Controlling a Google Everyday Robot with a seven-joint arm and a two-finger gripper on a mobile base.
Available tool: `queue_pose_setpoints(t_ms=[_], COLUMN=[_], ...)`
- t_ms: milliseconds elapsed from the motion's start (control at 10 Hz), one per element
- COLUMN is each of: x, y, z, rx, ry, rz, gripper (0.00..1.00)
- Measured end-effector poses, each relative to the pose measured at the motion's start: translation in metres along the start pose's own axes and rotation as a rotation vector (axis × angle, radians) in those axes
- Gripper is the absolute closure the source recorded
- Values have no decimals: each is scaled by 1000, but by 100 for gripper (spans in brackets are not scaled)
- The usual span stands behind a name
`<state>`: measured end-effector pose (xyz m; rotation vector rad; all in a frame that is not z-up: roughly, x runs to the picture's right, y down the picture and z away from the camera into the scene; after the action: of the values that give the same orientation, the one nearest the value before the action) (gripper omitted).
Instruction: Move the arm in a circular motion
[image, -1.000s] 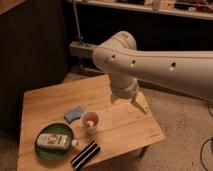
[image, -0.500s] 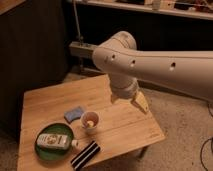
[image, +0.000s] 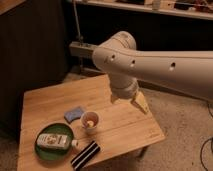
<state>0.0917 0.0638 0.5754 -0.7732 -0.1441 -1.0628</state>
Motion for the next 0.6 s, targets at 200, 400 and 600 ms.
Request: queue_pose_setpoints(t_ms=[200, 400, 600], x=[-13, -34, -49], y=[-12, -54, -99], z=[0, -1, -7], rx=[44, 117, 176], ry=[-22, -54, -59], rz=[-59, -155, -236], gripper=[20, 20, 20])
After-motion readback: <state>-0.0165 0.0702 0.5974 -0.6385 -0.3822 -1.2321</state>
